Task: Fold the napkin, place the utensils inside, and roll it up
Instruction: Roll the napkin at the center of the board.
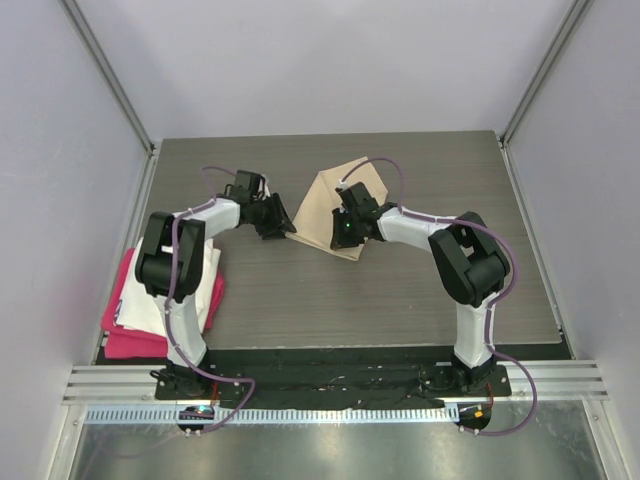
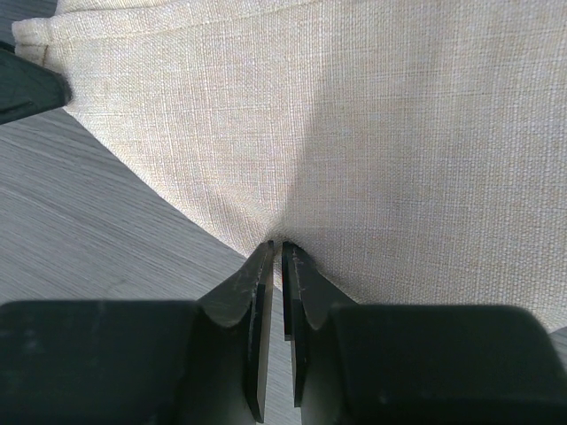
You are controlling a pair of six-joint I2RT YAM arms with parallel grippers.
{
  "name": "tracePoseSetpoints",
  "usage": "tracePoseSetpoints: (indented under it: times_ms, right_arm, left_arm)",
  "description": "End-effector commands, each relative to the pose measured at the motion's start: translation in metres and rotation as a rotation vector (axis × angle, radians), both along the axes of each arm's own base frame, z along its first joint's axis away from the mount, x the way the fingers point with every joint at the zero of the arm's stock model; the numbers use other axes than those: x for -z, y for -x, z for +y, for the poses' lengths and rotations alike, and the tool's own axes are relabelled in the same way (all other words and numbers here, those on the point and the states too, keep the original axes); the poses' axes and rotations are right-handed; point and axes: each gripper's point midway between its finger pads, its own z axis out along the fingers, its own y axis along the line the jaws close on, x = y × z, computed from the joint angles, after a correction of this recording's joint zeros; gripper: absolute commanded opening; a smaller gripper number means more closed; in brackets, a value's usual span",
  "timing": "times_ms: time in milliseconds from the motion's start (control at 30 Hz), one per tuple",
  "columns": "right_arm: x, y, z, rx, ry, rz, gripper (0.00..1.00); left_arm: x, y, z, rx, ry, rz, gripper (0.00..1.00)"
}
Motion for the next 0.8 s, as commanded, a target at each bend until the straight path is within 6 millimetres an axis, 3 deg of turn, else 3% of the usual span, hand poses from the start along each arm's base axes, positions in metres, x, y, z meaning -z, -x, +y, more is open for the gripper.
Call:
tracePoseSetpoints:
  times_ms: [0,167,400,500,767]
  right_arm:
    - [0.006,-0.002,0.0,-0.006,0.001,-0.012,0.18]
    - [0.008,-0.001,0.0,-0.01,0.003,-0.012,0.18]
    - [0.002,-0.003,0.001,-0.034,0.002,-0.032,0.18]
    - [-0.009,-0.006,0.001,-0.063,0.002,-0.069,0.18]
    - [-0.067,-0.011,0.002,-0.142,0.07,-0.304,0.3]
  left_arm:
    - [0.003,-0.004,-0.005,0.017,0.019,-0.022,0.43]
    - [0.006,-0.004,-0.006,0.019,0.02,-0.018,0.35]
    - [0.007,-0.003,-0.008,0.03,0.033,-0.014,0.09]
    - [0.002,-0.004,-0.009,0.036,0.043,-0.021,0.0]
    - [-0.026,0.002,-0.017,0.05,0.1,-0.036,0.0]
